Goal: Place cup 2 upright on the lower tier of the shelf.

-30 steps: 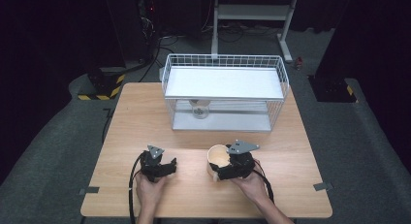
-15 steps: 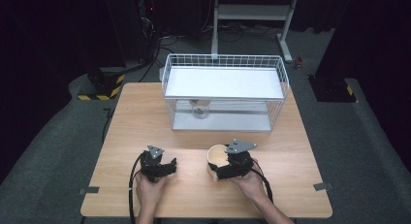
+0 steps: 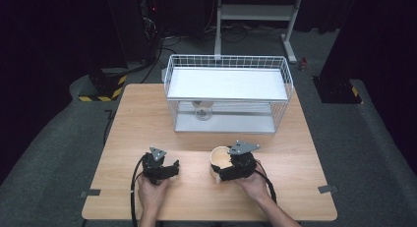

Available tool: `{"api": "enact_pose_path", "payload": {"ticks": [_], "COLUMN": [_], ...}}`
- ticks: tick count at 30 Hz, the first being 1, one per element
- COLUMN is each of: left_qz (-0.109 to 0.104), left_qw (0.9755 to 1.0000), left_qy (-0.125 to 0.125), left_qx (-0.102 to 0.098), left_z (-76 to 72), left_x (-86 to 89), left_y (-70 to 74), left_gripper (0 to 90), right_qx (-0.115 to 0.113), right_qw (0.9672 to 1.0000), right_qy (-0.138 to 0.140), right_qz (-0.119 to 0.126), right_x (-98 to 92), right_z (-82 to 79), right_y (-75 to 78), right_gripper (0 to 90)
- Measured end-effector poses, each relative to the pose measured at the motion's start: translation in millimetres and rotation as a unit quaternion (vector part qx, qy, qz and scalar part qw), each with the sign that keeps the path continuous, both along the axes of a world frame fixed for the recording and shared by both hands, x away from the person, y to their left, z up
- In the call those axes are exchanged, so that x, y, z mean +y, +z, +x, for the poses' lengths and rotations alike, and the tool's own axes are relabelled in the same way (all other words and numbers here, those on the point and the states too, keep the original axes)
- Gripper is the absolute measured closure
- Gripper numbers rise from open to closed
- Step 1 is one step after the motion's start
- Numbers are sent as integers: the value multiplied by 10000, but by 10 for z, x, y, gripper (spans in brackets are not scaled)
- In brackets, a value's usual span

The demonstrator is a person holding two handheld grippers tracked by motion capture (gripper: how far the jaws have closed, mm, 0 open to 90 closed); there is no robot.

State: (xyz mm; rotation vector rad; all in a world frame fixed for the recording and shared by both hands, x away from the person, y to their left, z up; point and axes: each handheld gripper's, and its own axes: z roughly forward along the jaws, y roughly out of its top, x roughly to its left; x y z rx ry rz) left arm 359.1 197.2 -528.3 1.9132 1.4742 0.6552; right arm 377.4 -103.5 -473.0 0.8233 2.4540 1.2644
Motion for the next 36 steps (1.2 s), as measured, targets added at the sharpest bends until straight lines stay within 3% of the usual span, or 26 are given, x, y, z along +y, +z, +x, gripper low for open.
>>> {"api": "enact_pose_path", "payload": {"ticks": [36], "left_qz": [-7], "left_qw": [10000], "left_qy": [-2], "left_qx": [-6], "left_z": [1], "left_x": [1], "left_y": [0], "left_gripper": [172], "right_qx": [-63], "right_qw": [10000], "right_qy": [-36], "right_qz": [-46], "right_x": [-22], "right_z": [24], "right_y": [45], "right_gripper": [95]}}
